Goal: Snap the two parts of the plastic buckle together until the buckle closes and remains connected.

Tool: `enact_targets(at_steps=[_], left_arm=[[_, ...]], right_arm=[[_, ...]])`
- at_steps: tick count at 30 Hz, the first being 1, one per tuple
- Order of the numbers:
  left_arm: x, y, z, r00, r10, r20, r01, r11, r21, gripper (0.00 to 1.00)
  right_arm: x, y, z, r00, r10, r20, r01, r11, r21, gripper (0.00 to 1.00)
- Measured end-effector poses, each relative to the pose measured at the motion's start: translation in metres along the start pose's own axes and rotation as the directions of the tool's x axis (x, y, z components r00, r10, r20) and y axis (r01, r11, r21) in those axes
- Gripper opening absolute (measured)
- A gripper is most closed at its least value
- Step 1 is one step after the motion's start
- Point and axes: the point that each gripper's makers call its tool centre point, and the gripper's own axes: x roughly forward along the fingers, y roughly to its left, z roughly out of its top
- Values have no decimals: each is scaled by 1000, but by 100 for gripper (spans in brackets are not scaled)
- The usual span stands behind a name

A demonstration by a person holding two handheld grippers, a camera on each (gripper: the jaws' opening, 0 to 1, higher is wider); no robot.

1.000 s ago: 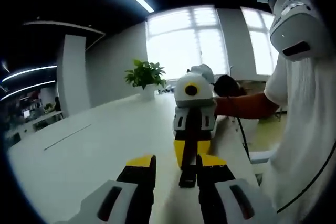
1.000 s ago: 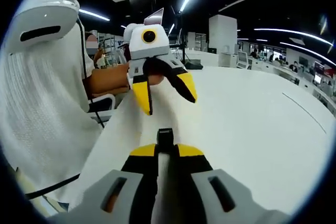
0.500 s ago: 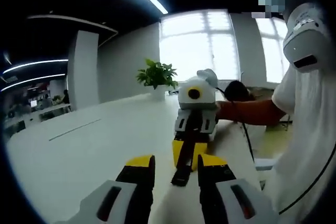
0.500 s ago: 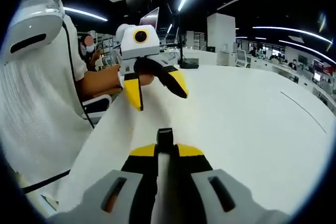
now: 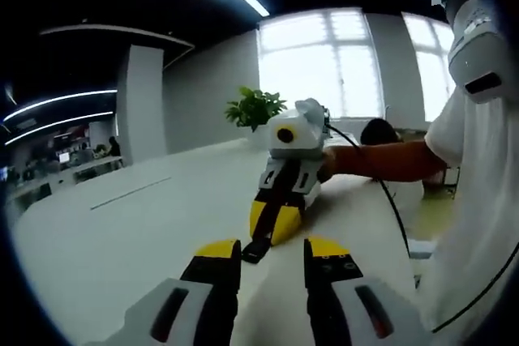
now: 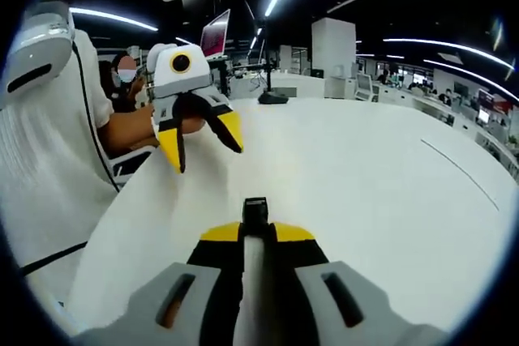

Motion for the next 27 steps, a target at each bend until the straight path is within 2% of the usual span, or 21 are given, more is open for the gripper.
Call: enact_targets(at_steps=[1,5,10,13,15,18,22,27], left_arm=[[-1,3,-2,1000,17,-5,-18,1000,-20,31],[-4,5,-2,1000,25,-7,-25,999,-38,31],[-6,3,0,999,29,-14,-30,999,-29,32],[-9,3,1,999,31,-17,-32,998,-59,26],[-9,3,2,1000,29,-11,-30,996,-83,27],[-10,3,2,999,41,-1,-41,997,-66,32],[-15,3,5,999,44,3,-44,995,-85,32],[-21,5,8,998,69,-1,-69,995,-70,35]], right_arm=[[1,-1,0,1000,-2,-1,2,1000,-1,11],[2,-6,0,1000,0,1,0,1000,-6,11],[2,-23,-1,1000,-4,-5,4,1000,-5,12],[2,-35,-2,1000,-4,-23,4,1000,5,11],[3,-43,0,999,-3,-35,3,1000,-2,11],[2,-53,0,998,-4,-57,4,1000,-8,12],[5,-70,2,999,-12,-45,11,1000,-27,12],[7,-82,3,999,6,-48,-8,999,-43,12]])
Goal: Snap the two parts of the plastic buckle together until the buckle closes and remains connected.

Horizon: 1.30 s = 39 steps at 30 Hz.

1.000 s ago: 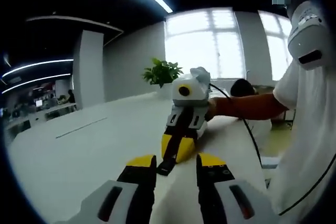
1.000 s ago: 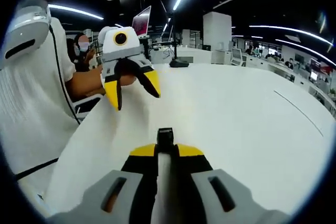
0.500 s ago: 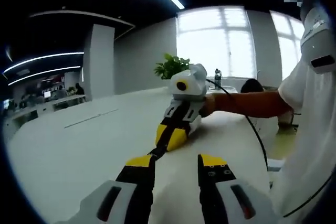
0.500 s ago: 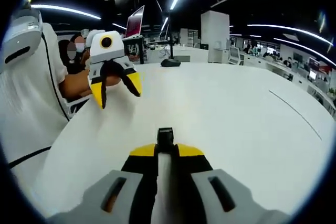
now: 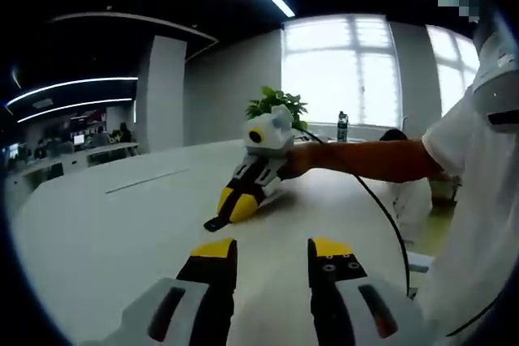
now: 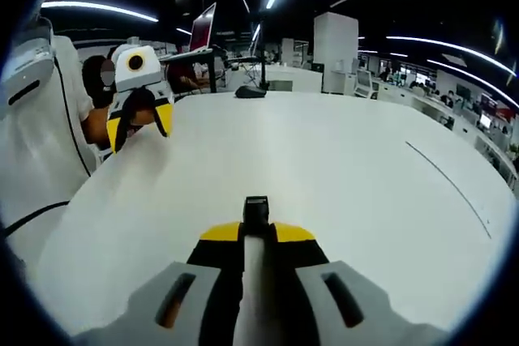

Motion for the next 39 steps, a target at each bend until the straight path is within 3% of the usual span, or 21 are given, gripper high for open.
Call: enact_targets(at_steps=[18,28,39], left_arm=[[-13,7,1,996,85,-23,-85,996,5,35],[-19,25,0,986,169,4,-168,984,-59,34],[-18,29,-3,982,191,-3,-190,979,-77,36]], right_arm=[[8,-31,-4,1000,2,-24,-2,1000,-8,12],[3,-39,-5,1000,-9,-14,9,1000,-6,12],[2,-49,-4,1000,-6,-11,6,1000,-6,12]])
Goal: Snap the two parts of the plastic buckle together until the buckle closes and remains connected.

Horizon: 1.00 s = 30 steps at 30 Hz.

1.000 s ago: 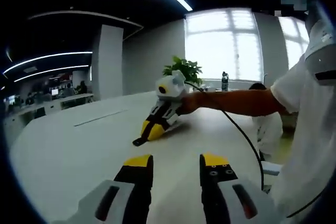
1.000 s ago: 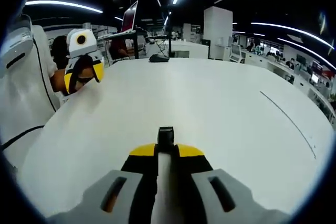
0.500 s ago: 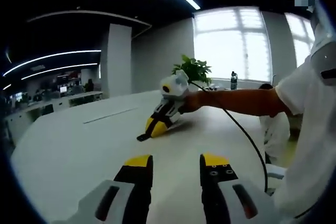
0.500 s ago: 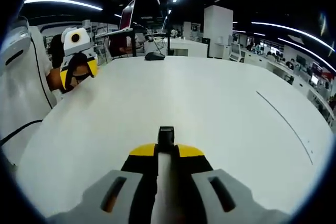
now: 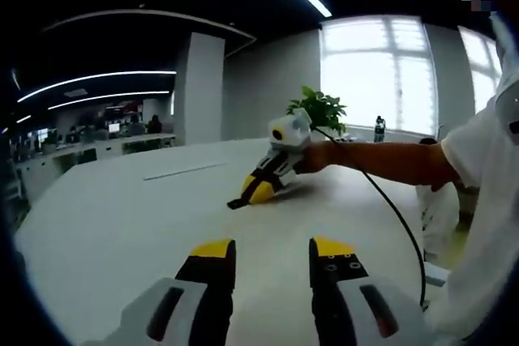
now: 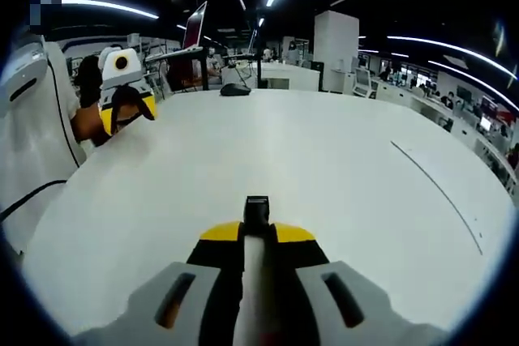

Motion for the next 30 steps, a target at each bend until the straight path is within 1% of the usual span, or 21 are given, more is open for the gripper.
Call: enact_targets(at_steps=[4,11,17,19,24,30], left_arm=[[0,2,-3,1000,9,-9,-9,1000,-7,36],[-2,4,-3,1000,19,-10,-19,1000,-7,36],[0,5,-4,1000,19,-19,-19,1000,-4,37],[0,5,-3,1000,18,-15,-18,1000,-5,37],[-1,6,-2,1000,22,-10,-22,1000,-8,38],[-2,6,-3,1000,23,-16,-23,1000,-9,38]], right_arm=[[2,-4,0,1000,2,-2,-2,1000,1,12],[3,-7,0,1000,4,1,-4,1000,-14,12],[2,-6,0,1000,19,2,-19,1000,-17,12],[1,-10,-1,1000,14,1,-14,1000,-15,12],[0,-15,0,1000,16,25,-17,1000,3,12],[0,-16,1,999,23,37,-23,1000,-5,13]])
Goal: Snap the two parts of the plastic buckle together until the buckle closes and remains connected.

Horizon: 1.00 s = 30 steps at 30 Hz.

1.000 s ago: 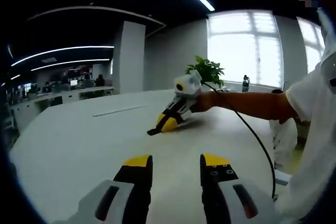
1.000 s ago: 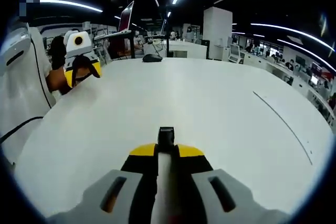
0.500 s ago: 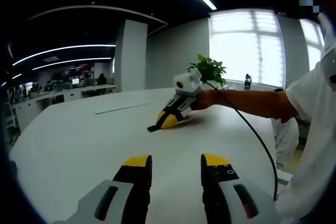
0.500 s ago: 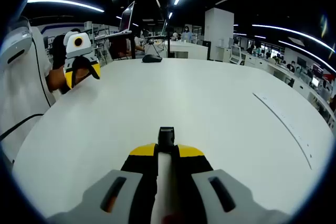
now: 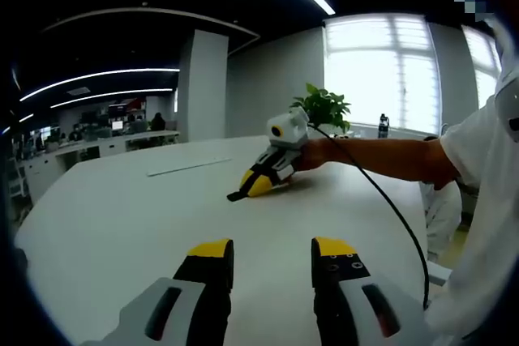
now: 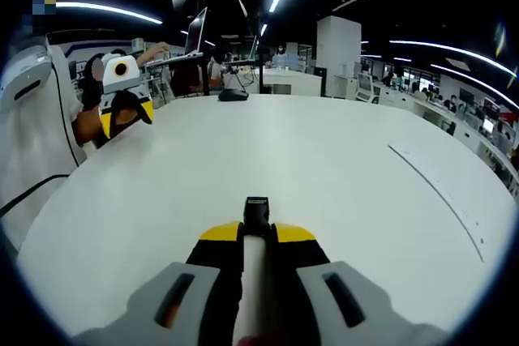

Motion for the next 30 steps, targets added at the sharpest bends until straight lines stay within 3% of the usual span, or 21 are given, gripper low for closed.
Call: enact_targets(at_steps=[4,17,30], left_arm=[[-2,-1,4,1000,-4,21,4,1000,-5,38],[-3,0,4,1000,7,19,-7,1000,-5,38],[-6,1,4,1000,16,20,-16,1000,-6,38]], right_arm=[[0,-3,0,1000,-11,10,11,1000,10,15],[0,-4,0,1000,-18,25,17,1000,11,15],[-2,-7,-2,998,-35,43,34,999,32,21]])
